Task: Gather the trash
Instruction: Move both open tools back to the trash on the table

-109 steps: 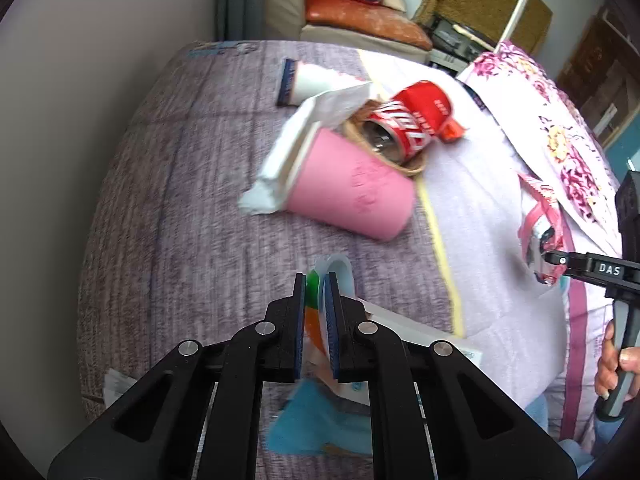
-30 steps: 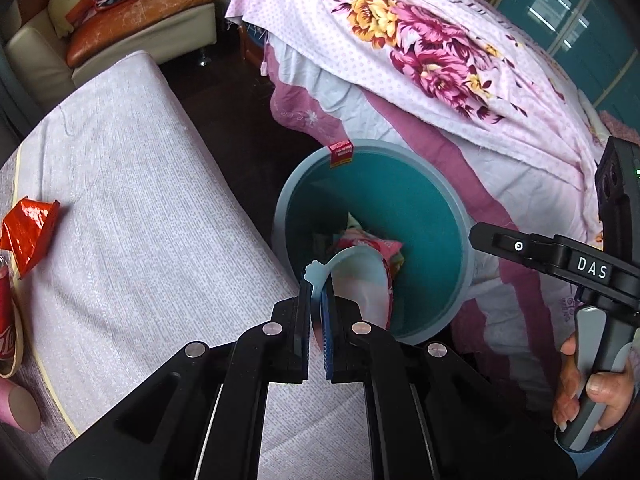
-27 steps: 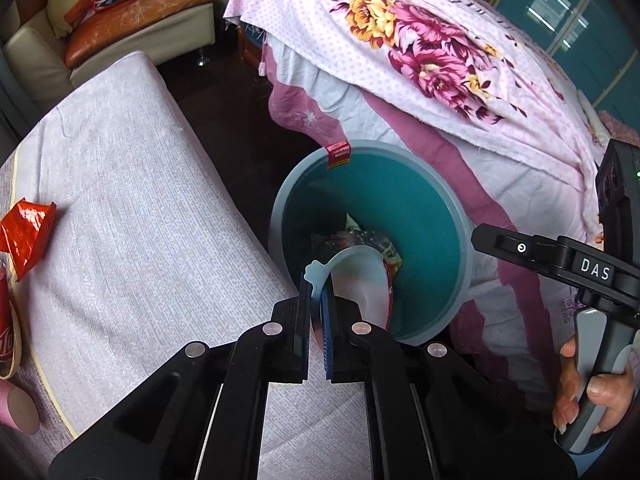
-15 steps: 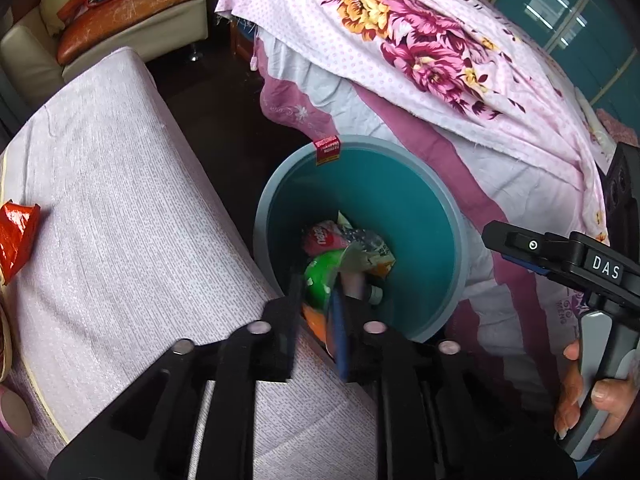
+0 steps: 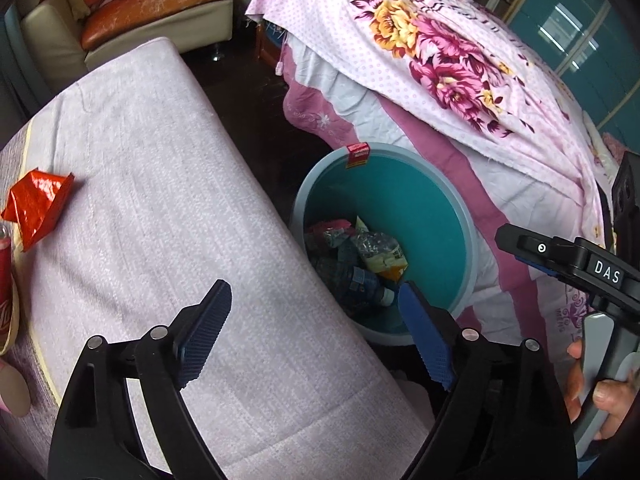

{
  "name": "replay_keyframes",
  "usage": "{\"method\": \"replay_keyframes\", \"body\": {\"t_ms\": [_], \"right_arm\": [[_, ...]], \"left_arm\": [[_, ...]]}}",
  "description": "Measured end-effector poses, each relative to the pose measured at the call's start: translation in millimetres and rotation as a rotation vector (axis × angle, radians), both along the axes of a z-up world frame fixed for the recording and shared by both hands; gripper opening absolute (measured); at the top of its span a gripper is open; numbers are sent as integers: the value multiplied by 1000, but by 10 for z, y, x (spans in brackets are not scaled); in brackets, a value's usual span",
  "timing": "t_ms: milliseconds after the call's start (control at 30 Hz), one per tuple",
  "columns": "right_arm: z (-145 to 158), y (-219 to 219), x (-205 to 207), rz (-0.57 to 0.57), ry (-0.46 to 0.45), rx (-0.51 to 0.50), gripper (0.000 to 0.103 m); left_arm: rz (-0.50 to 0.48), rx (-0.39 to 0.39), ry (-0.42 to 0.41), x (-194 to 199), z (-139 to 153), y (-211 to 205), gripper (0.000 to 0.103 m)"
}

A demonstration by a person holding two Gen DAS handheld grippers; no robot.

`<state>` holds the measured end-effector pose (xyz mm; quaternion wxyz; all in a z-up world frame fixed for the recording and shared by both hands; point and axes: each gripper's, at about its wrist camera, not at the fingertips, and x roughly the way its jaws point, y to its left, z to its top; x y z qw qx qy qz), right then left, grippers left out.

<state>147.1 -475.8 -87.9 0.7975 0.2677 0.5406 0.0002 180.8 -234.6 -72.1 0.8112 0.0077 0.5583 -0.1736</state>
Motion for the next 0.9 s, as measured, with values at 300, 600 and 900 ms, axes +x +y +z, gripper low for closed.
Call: {"method": "replay_keyframes", "body": {"t_ms": [300, 600, 900], "right_arm": [[164, 330, -33, 79, -26, -88, 79], [335, 732, -90, 156, -32, -104, 79], [454, 1262, -196, 255, -8, -92, 83]], "left_arm": [[27, -19, 0, -165, 58, 282, 87], [66, -40, -24, -359, 174, 635, 88], [112, -31, -54, -695, 269, 1247, 89]]}}
